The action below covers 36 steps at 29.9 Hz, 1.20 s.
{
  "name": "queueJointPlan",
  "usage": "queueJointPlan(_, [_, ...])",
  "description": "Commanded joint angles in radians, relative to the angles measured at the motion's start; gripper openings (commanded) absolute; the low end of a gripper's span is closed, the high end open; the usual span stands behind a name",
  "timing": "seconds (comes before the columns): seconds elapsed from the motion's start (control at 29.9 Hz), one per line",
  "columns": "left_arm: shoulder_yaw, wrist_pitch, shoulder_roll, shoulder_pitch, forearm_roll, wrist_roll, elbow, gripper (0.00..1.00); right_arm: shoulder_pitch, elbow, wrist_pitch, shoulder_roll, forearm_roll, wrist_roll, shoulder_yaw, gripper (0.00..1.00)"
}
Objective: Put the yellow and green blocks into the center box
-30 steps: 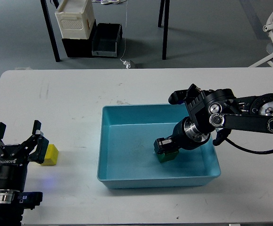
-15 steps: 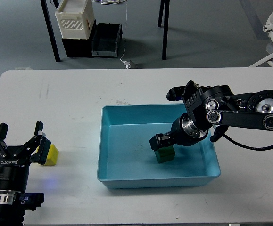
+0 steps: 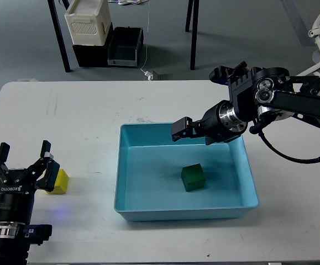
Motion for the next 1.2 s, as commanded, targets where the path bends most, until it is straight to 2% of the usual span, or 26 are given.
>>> queueJointPlan(0.0, [0.001, 0.000, 0.000, -0.002, 0.000, 0.001, -0.001, 1.00, -0.002, -0.002, 0.000, -0.073, 0.006, 0.000, 0.120, 1.00])
queueJointPlan(0.13, [0.004, 0.000, 0.000, -0.010, 0.000, 0.001, -0.001, 1.00, -0.005, 0.001, 0.000, -0.154, 0.048, 0.000, 0.212, 1.00])
queueJointPlan(0.27, [0.005, 0.000, 0.000, -0.014, 0.000, 0.002, -0.001, 1.00, 0.001, -0.005, 0.000, -0.246, 0.207, 0.000, 0.230, 1.00])
queueJointPlan(0.4, [0.007, 0.000, 0.000, -0.023, 0.000, 0.002, -0.001, 1.00, -0.031, -0.017, 0.000, -0.384, 0.379, 0.000, 0.370, 1.00])
queueJointPlan(0.53, [0.005, 0.000, 0.000, -0.037, 0.000, 0.002, -0.001, 1.00, -0.131, -0.066, 0.000, -0.449, 0.560, 0.000, 0.517, 1.00])
queueJointPlan(0.67, [0.007, 0.000, 0.000, -0.042, 0.000, 0.002, -0.001, 1.00, -0.222, -0.143, 0.000, -0.450, 0.658, 0.000, 0.673, 1.00])
queueJointPlan(0.77, [0.007, 0.000, 0.000, -0.040, 0.000, 0.002, -0.001, 1.00, -0.277, -0.172, 0.000, -0.444, 0.732, 0.024, 0.785, 1.00])
queueJointPlan(0.94, [0.007, 0.000, 0.000, -0.040, 0.000, 0.001, -0.001, 1.00, -0.350, -0.197, 0.000, -0.446, 0.818, 0.093, 0.891, 1.00])
queueJointPlan(1.17, [0.011, 0.000, 0.000, -0.040, 0.000, 0.001, -0.001, 1.00, -0.622, -0.198, 0.000, -0.443, 0.950, 0.157, 1.167, 1.00])
